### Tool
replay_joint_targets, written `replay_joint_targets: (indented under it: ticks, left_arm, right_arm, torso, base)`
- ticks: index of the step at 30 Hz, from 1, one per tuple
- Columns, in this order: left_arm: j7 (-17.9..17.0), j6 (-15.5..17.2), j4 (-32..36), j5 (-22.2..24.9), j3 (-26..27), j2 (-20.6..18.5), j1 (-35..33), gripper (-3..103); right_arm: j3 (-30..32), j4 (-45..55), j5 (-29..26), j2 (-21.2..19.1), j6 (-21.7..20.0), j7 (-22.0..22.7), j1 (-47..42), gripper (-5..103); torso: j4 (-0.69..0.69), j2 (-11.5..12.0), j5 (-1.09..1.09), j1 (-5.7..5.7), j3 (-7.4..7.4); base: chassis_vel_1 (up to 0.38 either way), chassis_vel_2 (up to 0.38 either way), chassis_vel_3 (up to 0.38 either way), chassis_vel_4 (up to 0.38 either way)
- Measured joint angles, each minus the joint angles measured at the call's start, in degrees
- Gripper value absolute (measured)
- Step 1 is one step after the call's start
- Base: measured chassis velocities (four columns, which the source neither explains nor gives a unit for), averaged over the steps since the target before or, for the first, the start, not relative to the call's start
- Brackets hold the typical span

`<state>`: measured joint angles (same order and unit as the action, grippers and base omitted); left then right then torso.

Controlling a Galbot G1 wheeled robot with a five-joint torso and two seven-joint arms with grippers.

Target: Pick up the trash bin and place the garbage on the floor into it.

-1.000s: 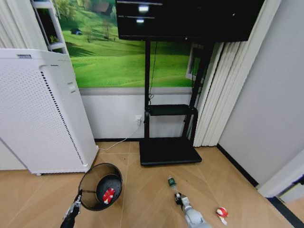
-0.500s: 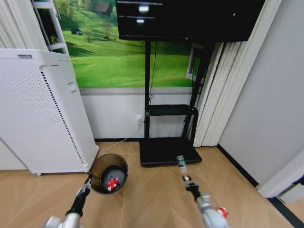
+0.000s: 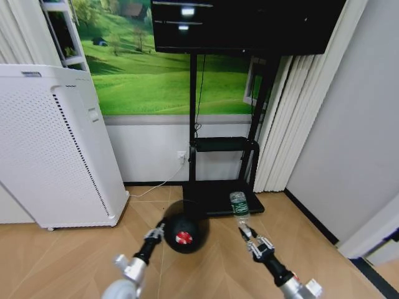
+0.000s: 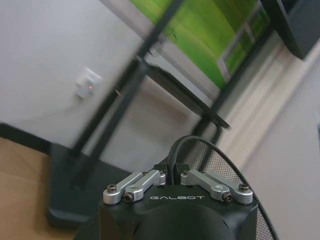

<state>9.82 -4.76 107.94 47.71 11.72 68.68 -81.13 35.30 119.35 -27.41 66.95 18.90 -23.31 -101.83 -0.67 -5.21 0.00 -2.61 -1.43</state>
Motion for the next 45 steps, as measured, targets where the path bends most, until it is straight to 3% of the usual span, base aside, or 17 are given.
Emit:
replay_joint_targets:
  ticks: [5, 13, 16, 23, 40, 42, 44, 45]
  left_arm:
    - [0.9, -0.3, -4.9, -3.1, -5.0, 3.7, 2.3, 7]
    - [3.5, -0.5, -6.9, -3.9, -4.9, 6.8, 2.5, 7]
    - [6.5, -0.3, -6.0, -4.5, -3.8, 7.9, 1.2, 7]
    - [7.7, -0.3, -4.0, -4.9, -3.2, 7.8, -1.2, 7]
    - [7.6, 0.0, -1.9, -1.8, 0.0, 7.2, -3.0, 7]
    - [7.3, 0.0, -1.9, -1.3, 0.8, 7.9, -3.2, 7]
    - [6.0, 0.0, -1.9, 1.1, 3.6, 9.2, -3.6, 7]
    - [6.0, 0.0, -1.9, 1.1, 3.6, 9.2, -3.6, 7]
  right_arm:
    - [-2.7, 3.6, 1.5, -1.2, -0.3, 0.2, -0.8, 30]
    - [-3.9, 4.0, 3.5, -3.3, -0.2, 0.2, -1.5, 30]
    - [-6.7, 2.8, 6.1, -3.3, -0.2, 0.3, -1.0, 30]
    - [-9.9, -0.2, 9.7, -3.5, -0.1, 0.7, 2.0, 29]
    - [-9.1, -0.2, 9.1, -3.2, 0.1, 2.0, 3.2, 91]
    - [-8.0, 0.7, 7.5, -2.7, 0.2, 3.4, 3.3, 96]
    - [-6.1, 1.7, 5.7, -1.8, -0.9, 9.2, 4.8, 99]
    - [-6.1, 1.7, 5.7, -1.8, -0.9, 9.2, 4.8, 99]
  torso:
    - [0.04, 0.0, 0.0, 0.0, 0.0]
    - [0.03, 0.0, 0.0, 0.0, 0.0]
    - [0.03, 0.0, 0.01, 0.0, 0.0]
    - [0.04, 0.0, 0.0, 0.0, 0.0]
    - [0.03, 0.0, -0.01, -0.02, -0.01]
    - [0.02, 0.0, -0.01, -0.02, -0.01]
    - [0.02, 0.0, -0.01, -0.01, 0.0]
    - [0.02, 0.0, -0.01, -0.01, 0.0]
  base:
    - [0.0, 0.0, 0.0, 0.0]
    - [0.0, 0.0, 0.0, 0.0]
    - [0.0, 0.0, 0.0, 0.0]
    - [0.0, 0.0, 0.0, 0.0]
    - [0.0, 0.0, 0.0, 0.0]
    - [0.0, 0.0, 0.0, 0.0]
    - [0.0, 0.0, 0.0, 0.0]
    - [0.0, 0.0, 0.0, 0.0]
